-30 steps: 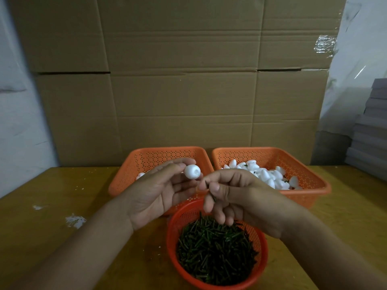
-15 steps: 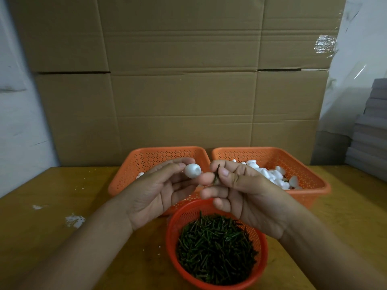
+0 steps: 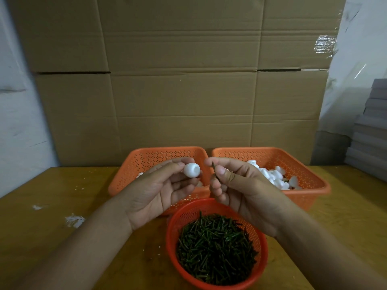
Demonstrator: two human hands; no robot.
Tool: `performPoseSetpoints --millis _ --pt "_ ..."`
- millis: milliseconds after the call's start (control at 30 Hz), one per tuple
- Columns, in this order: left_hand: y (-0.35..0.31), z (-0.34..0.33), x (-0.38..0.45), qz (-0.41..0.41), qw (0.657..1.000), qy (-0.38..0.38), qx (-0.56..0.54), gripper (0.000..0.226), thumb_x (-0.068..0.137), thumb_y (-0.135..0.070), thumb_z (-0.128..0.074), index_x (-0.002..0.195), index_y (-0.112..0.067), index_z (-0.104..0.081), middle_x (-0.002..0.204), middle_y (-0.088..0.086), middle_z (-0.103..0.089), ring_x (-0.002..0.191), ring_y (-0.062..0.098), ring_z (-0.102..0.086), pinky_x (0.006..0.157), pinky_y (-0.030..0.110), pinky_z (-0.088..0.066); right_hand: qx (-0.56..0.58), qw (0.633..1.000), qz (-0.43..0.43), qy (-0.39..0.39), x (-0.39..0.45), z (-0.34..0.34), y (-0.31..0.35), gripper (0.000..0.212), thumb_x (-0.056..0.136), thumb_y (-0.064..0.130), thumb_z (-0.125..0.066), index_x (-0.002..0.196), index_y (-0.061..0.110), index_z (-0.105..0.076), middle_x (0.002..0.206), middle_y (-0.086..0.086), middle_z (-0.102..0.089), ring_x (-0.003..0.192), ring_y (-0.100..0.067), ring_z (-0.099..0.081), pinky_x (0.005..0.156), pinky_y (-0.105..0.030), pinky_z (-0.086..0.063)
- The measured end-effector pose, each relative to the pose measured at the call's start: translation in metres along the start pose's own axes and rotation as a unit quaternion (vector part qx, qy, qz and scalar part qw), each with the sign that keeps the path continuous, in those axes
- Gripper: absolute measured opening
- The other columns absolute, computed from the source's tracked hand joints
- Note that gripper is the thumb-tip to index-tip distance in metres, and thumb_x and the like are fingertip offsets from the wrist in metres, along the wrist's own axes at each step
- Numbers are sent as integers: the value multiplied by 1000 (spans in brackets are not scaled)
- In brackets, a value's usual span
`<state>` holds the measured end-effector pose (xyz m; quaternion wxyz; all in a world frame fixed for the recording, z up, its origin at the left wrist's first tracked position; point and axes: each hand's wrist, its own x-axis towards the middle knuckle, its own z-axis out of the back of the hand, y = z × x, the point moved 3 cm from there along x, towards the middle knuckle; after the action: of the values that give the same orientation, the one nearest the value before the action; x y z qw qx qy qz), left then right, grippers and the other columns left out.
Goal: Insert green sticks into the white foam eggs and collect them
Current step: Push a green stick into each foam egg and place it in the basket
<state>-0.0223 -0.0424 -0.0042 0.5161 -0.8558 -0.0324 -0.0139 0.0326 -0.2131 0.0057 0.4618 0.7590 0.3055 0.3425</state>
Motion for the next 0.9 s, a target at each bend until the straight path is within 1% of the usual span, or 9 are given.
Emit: performPoseSetpoints --millis 100,200,300,367,433,533,633,767,900 --pt "0 1 0 0 1000 -1 -7 19 87 -13 -62 99 -9 -75 97 17 -73 77 19 -73 62 25 -60 -31 999 12 -5 1 3 -1 30 82 15 -64 109 14 -77 72 -1 -65 64 -6 -60 62 -17 -52" --pt "0 1 0 -3 1000 -7 -4 20 86 -14 -62 102 -8 -72 95 17 -73 77 20 -73 62 25 -60 -133 990 43 -28 1 5 -2 32 90 8 -59 119 14 -70 74 3 -65 69 -5 -58 65 -19 -51" --pt "1 2 0 -8 1000 -9 5 18 86 -15 -63 96 -11 -78 98 17 -74 80 21 -74 64 26 -61 -271 956 89 -72 0 5 2 38 98 -4 -51 113 24 -70 75 3 -65 68 -1 -59 66 -20 -51" --pt "1 3 1 -10 1000 -9 7 18 87 -15 -64 98 -9 -78 103 19 -73 83 22 -74 66 27 -61 -347 924 122 -103 0 6 6 35 97 -4 -56 111 24 -69 74 -1 -66 64 -4 -60 66 -24 -52" --pt "2 3 1 -12 1000 -9 9 23 87 -15 -67 106 -6 -74 107 21 -73 86 24 -74 67 27 -61 -392 899 142 -136 1 10 9 26 93 -2 -64 104 21 -69 73 2 -69 65 -7 -62 66 -25 -52" --pt "2 3 0 -16 1000 -16 21 38 80 -19 -75 114 -3 -67 110 22 -72 91 26 -74 70 26 -60 -426 875 158 -167 1 14 13 24 89 1 -70 87 25 -71 73 9 -72 69 -1 -65 67 -18 -51" --pt "2 0 -1 -16 999 -21 24 45 72 -18 -79 113 -3 -67 113 25 -71 97 29 -74 71 25 -60 -434 869 167 -168 0 15 15 31 87 -2 -70 80 29 -71 71 20 -71 67 5 -63 65 -11 -47" --pt "1 -1 -2 -15 1000 -7 27 44 71 -11 -78 113 -4 -66 116 25 -71 107 33 -71 74 24 -60 -435 867 176 -169 0 16 14 26 86 2 -73 81 28 -70 72 16 -71 68 1 -65 67 -18 -52" --pt "0 -1 -3 -11 1000 9 25 42 74 -6 -75 115 -4 -64 119 26 -69 110 33 -70 76 23 -59 -444 861 191 -158 0 15 14 28 88 3 -72 76 28 -70 67 17 -70 62 2 -63 63 -15 -50"
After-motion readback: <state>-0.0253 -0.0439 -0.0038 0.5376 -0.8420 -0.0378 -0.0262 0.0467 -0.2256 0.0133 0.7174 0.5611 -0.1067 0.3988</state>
